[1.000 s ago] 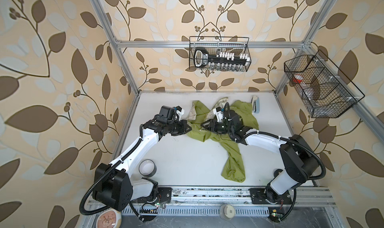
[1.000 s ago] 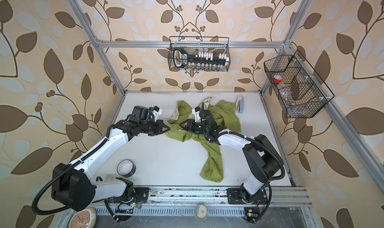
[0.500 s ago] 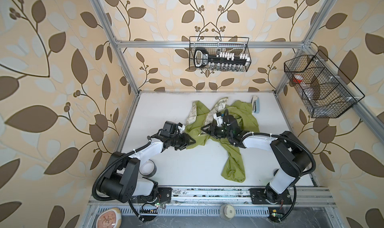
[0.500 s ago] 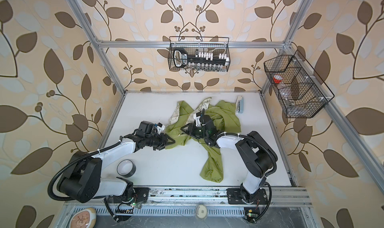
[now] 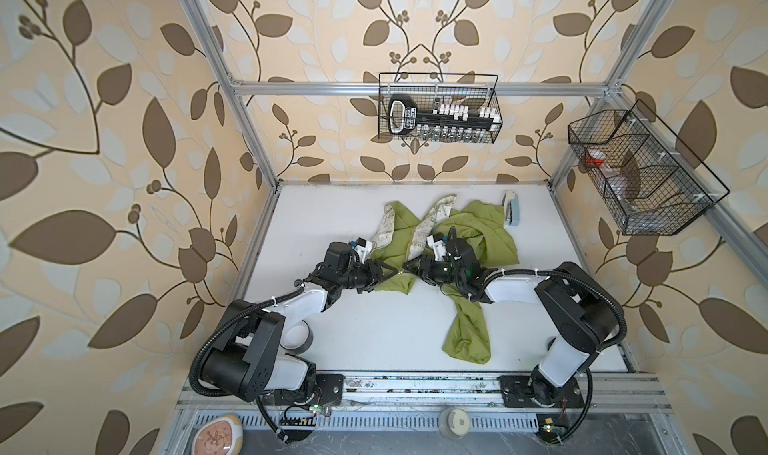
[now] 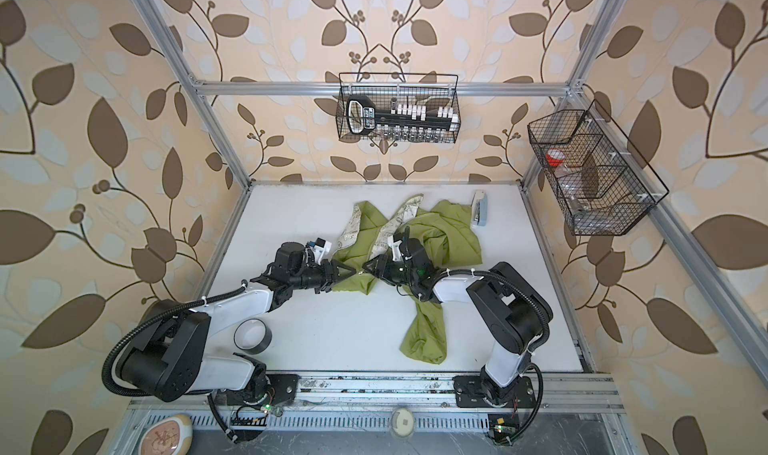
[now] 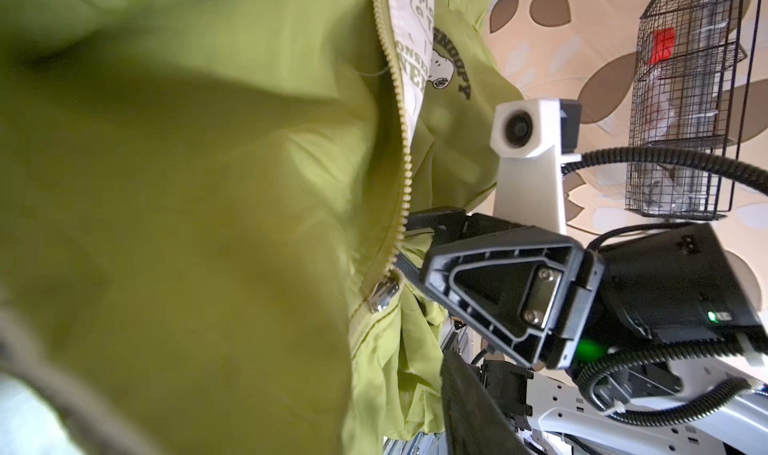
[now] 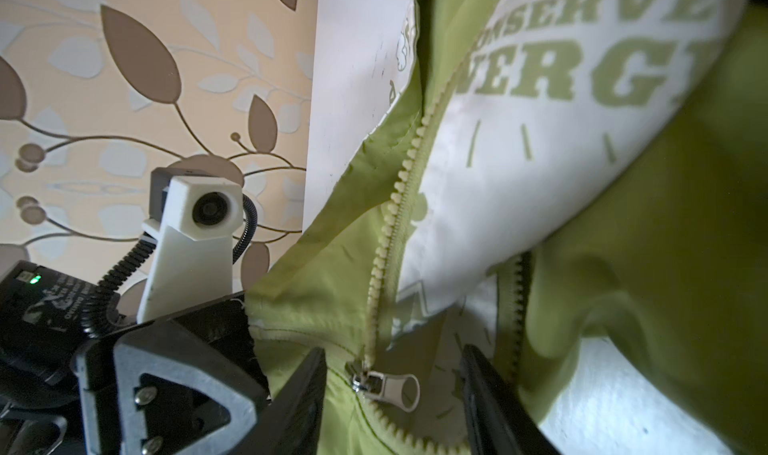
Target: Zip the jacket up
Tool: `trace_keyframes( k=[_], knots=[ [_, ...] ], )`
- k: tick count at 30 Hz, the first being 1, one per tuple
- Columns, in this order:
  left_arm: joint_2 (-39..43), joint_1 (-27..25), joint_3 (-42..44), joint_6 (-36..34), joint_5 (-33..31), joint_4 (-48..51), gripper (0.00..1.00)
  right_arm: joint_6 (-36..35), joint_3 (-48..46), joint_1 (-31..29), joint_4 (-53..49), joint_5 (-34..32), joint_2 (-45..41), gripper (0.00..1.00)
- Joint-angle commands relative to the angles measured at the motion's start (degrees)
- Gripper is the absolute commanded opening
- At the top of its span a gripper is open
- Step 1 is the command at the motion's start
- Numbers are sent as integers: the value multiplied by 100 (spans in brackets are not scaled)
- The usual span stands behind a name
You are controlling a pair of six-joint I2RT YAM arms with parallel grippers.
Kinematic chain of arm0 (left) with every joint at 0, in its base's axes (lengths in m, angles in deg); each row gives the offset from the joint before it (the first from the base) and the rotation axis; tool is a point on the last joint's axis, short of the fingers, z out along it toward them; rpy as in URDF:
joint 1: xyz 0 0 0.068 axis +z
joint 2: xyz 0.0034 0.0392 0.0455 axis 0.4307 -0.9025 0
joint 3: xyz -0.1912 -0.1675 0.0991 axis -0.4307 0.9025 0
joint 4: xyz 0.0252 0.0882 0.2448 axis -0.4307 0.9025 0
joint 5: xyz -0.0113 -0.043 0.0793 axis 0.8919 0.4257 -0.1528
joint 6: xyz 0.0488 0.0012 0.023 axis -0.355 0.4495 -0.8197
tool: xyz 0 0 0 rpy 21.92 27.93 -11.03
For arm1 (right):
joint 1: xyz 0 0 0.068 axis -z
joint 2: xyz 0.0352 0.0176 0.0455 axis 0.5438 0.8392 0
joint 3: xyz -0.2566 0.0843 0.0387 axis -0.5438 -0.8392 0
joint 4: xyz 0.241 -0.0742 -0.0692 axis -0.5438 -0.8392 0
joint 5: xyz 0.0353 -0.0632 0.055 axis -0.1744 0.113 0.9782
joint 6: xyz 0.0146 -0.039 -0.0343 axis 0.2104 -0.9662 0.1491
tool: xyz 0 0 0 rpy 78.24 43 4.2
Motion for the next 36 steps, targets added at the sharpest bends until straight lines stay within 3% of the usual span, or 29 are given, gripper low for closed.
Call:
trace_keyframes(
  k=[1, 5, 10, 13, 22, 30, 36],
  knots=[
    [-414, -149, -167, 76, 284, -468, 47, 211, -158, -60, 338, 24, 45, 53],
    [-774, -385, -327, 6, 313, -471, 39, 495, -323, -48, 703, 71, 41, 55],
    [-763, -400, -234, 165, 229, -702, 10, 807, -581, 39, 1194, 137, -32, 55],
    [-534, -400, -279, 80, 177, -561, 0, 898, -696, 80, 1334, 165, -129, 55],
    [278, -396, -852, -437, 577, 116, 0, 1179, -1022, 256, 1885, 353, -782, 57],
    [33, -404, -2008, -1020, 1636, 1160, 0, 1404, -1187, 614, 2299, 573, -1434, 71],
    [-136, -404, -2484, -1002, 2068, 1261, 0, 1935, -1182, 738, 3116, 838, -1268, 74]
  ],
)
